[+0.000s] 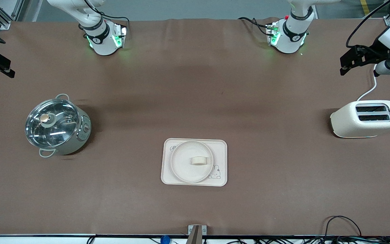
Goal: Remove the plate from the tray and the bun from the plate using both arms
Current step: 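Reach the right gripper to the rim of the white plate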
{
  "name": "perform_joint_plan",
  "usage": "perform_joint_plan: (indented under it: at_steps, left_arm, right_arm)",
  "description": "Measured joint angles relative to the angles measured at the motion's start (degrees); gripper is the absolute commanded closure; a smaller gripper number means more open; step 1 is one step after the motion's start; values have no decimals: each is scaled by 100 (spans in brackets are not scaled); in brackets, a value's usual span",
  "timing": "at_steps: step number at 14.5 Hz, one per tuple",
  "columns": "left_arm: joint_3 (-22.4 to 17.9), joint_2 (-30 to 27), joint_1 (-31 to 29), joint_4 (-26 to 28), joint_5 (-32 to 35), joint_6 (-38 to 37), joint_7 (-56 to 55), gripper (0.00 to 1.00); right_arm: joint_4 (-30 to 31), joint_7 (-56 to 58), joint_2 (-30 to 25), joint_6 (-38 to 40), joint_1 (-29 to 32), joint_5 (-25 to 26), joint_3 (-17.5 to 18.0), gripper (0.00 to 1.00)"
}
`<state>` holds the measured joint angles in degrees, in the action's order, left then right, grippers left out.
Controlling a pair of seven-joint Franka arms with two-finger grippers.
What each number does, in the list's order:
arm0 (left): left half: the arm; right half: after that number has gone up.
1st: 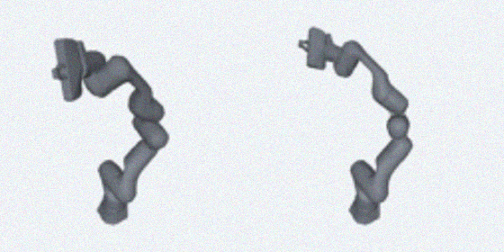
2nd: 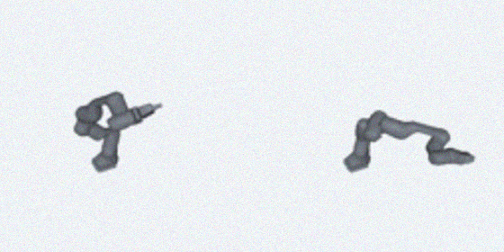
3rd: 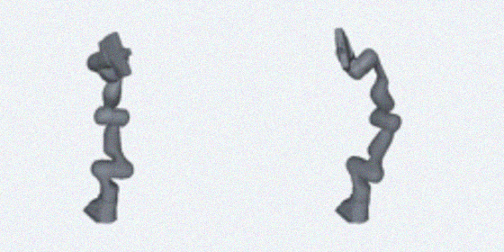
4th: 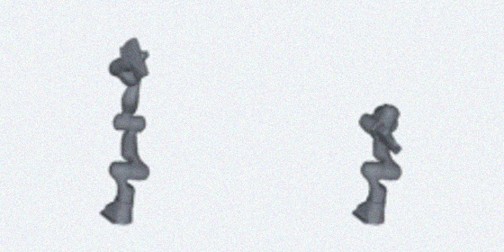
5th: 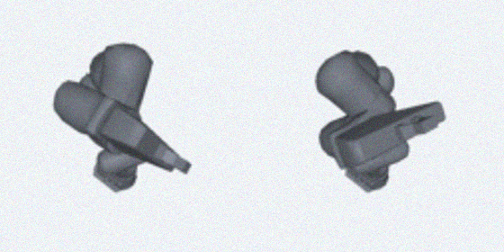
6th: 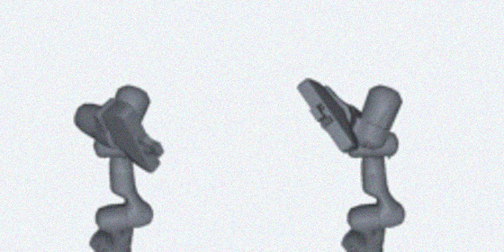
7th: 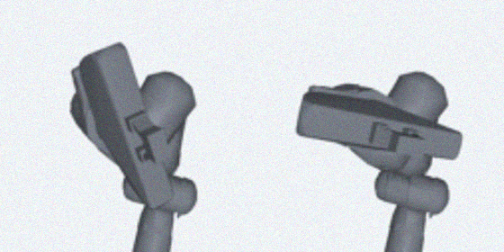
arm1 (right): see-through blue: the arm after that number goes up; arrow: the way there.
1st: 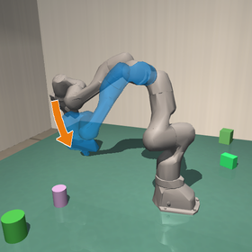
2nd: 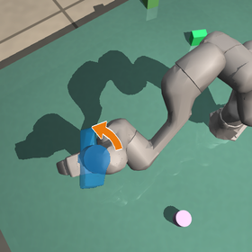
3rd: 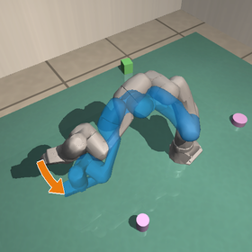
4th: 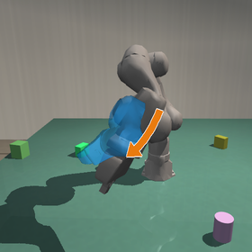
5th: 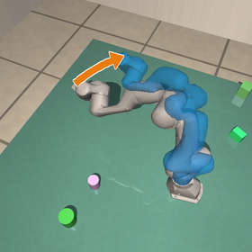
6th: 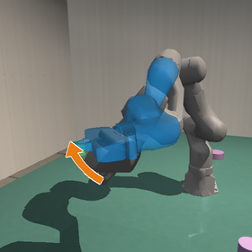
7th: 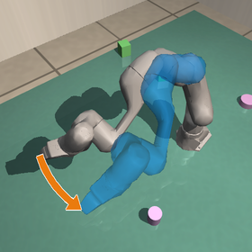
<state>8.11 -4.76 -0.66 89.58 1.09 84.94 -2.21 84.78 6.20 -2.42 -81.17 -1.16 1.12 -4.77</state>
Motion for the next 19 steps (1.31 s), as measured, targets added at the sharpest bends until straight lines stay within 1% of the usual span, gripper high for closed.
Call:
perform_joint_plan:
  at_steps: [6, 8, 10, 12, 14, 19]
  left_arm:
    - [-3, 0, -3, -1, 0, 0, 0, 0]
    - [-5, 0, -4, -1, 0, 0, 0, 0]
    - [-8, 1, -7, -2, 0, 0, 0, 0]
    - [-16, 3, -11, -5, 0, 0, 0, 0]
    - [-19, 28, -12, -2, 0, 1, 0, 0]
    - [-20, 252, -12, 0, 0, 190, -3, 0]
  right_arm:
    - [4, 1, 1, -3, -64, -34, 8, 0]
    - [45, -24, 45, -124, -305, -108, 22, 0]
    - [89, -96, 267, -355, -585, -377, 38, 0]
    - [163, -218, 701, -775, -844, -741, 48, 0]
    - [219, -392, 1341, -1399, -1105, -1300, 49, 0]
    - [238, -856, 3224, -3546, -1876, -2864, 56, 0]
